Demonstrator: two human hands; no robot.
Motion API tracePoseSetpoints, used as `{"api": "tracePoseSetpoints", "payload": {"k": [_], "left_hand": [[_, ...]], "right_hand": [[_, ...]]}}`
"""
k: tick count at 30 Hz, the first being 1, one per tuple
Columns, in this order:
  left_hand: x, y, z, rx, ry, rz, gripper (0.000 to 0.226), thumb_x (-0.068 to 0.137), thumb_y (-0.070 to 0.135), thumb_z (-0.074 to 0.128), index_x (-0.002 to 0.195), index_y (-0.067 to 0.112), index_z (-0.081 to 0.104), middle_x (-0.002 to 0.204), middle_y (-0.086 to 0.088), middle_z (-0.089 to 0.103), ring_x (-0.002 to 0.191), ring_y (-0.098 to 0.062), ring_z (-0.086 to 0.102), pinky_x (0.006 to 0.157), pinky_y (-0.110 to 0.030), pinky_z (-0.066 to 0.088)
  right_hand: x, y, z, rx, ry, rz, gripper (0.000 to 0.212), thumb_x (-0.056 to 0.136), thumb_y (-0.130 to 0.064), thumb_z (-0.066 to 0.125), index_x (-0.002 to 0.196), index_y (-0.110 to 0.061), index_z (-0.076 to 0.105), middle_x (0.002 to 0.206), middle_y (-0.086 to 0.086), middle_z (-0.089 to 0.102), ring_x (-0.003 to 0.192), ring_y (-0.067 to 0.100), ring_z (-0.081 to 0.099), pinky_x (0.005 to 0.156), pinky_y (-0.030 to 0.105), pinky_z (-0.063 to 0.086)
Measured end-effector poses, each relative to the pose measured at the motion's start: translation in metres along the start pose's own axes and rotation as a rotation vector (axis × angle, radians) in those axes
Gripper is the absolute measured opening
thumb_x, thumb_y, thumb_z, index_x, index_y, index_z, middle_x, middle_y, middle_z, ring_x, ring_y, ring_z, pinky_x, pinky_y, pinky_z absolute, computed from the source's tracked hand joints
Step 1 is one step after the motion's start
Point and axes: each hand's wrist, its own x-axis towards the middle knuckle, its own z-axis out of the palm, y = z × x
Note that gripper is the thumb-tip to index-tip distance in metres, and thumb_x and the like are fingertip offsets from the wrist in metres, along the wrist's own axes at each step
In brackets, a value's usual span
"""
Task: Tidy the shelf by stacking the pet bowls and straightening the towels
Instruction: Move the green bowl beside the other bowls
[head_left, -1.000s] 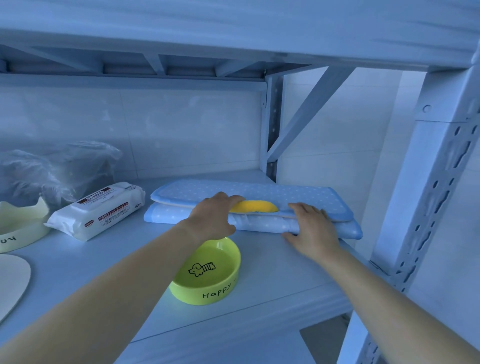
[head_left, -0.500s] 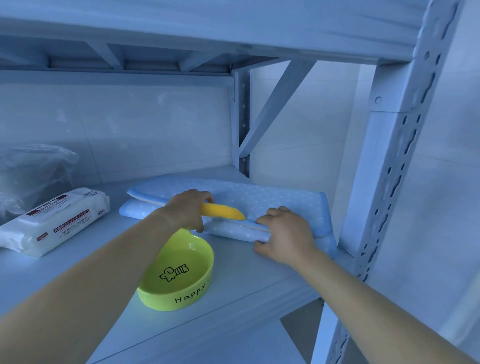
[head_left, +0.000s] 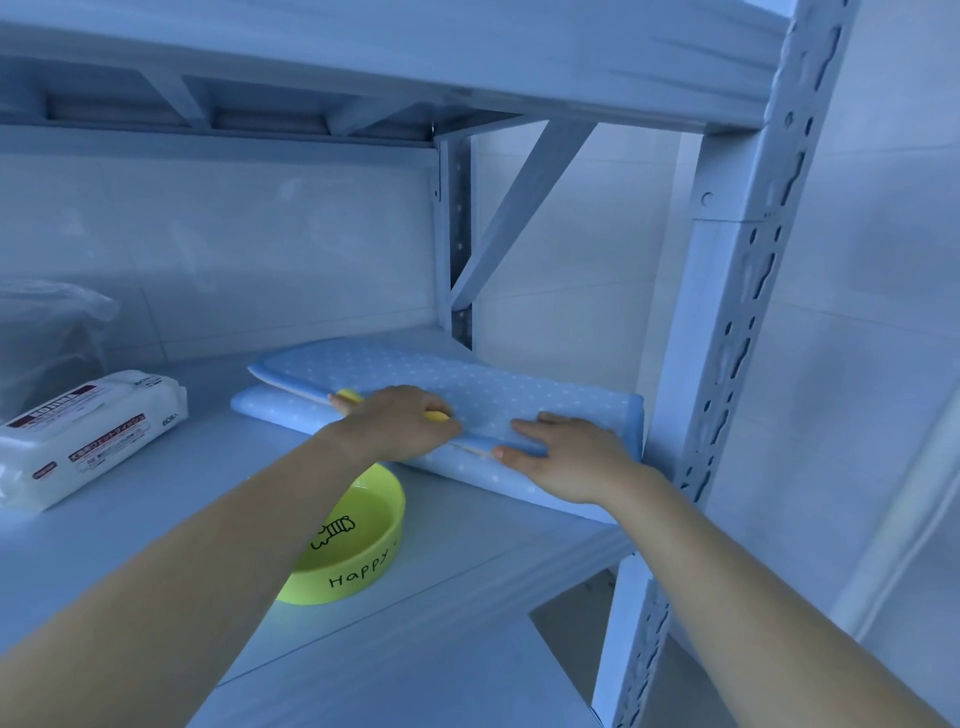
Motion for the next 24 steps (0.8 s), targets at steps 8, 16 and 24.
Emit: {"api": "tracePoseSetpoints", "payload": {"k": [8, 16, 24], "left_hand": [[-0.022, 0.018, 0.017, 0.267, 0.249, 0.016, 0.026, 0.091, 0.039, 0.039, 0.111, 0.046, 0.055, 0.124, 0.009, 0.046, 0.118, -0.018, 0.040, 0.099, -0.072, 0.009], [-0.042, 0.025, 0.025, 0.394, 0.059, 0.140, 0.062, 0.087, 0.018, 0.049, 0.139, 0.044, 0.027, 0.128, 0.000, 0.043, 0.111, -0.027, 0.043, 0.093, -0.040, 0.040], [-0.033, 0.030, 0.029, 0.392, 0.122, 0.025, 0.069, 0.089, 0.000, 0.040, 0.140, 0.043, 0.026, 0.148, -0.002, 0.022, 0.141, -0.024, 0.011, 0.112, -0.049, 0.021]], "right_hand": [[-0.010, 0.008, -0.014, 0.137, 0.109, -0.116, 0.048, 0.088, -0.062, 0.031, 0.123, -0.036, 0.053, 0.136, -0.009, 0.049, 0.127, 0.016, 0.042, 0.103, 0.035, 0.036], [-0.020, 0.014, 0.008, 0.058, 0.062, -0.151, 0.045, 0.095, -0.050, 0.024, 0.136, -0.039, 0.036, 0.148, -0.011, 0.031, 0.137, 0.011, 0.025, 0.108, 0.036, 0.020], [-0.022, 0.003, 0.015, 0.011, 0.016, -0.153, 0.056, 0.092, -0.060, 0.019, 0.143, -0.038, 0.023, 0.155, -0.003, 0.018, 0.142, 0.017, 0.014, 0.113, 0.039, 0.012]]}}
